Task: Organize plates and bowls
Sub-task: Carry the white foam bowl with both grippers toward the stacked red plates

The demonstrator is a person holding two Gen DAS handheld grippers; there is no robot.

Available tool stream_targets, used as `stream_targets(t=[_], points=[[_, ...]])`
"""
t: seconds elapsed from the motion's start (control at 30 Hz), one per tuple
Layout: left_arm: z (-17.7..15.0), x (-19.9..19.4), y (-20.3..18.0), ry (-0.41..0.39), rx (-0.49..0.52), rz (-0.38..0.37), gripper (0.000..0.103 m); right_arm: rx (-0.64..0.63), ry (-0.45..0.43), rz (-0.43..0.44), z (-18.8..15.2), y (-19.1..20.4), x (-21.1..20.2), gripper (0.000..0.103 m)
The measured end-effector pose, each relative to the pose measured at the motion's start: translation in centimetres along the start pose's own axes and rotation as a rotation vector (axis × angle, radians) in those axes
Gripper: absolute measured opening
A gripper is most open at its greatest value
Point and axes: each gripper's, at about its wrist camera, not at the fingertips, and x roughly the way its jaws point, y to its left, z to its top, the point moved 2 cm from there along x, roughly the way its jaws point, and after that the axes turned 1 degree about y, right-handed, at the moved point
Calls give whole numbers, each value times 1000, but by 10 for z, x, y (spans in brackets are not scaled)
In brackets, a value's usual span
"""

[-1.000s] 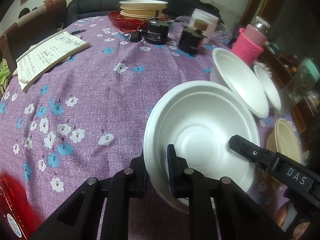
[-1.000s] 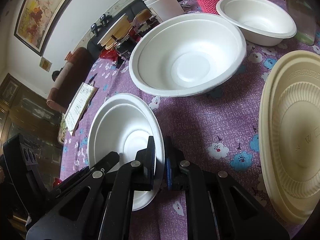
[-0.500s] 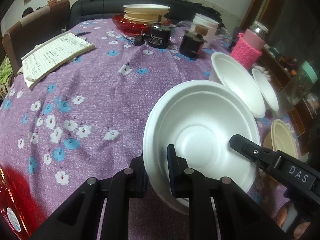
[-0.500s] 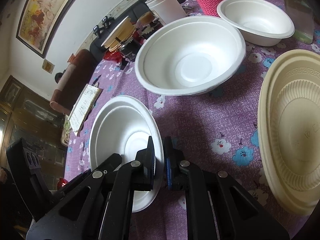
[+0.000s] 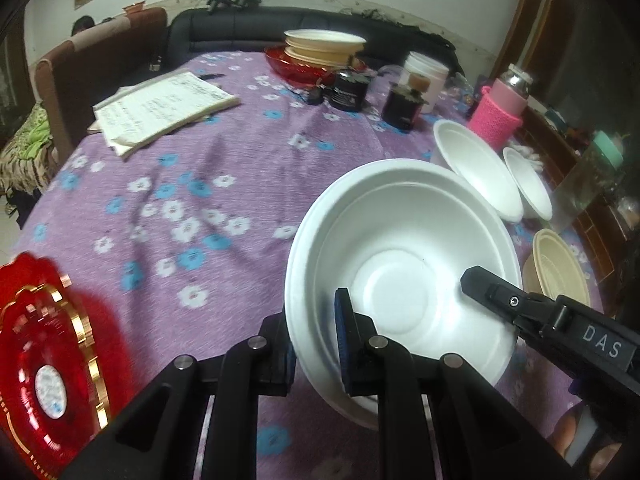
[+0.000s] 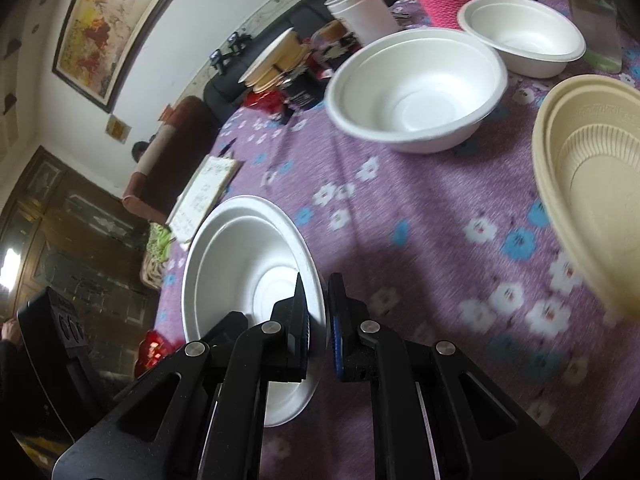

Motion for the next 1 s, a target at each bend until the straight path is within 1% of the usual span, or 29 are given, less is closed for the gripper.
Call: stream_targets(t=[0.17, 0.37, 0.53, 0.8, 1.0], points=[[-12, -28, 17, -42, -12, 45, 15, -39, 9, 36, -18, 26, -6, 9], [-22, -62, 51, -89, -66, 79, 15, -112, 32, 72, -38, 68, -7, 9], [-30, -90, 81, -131, -108, 124, 15, -170, 48, 108, -54, 107, -2, 9], [-41, -111, 127, -164, -185, 191, 15, -258, 91, 137, -79, 159, 20, 9], [-51, -111, 159, -151, -244, 228, 15, -316, 143, 135, -98, 186, 48, 9]])
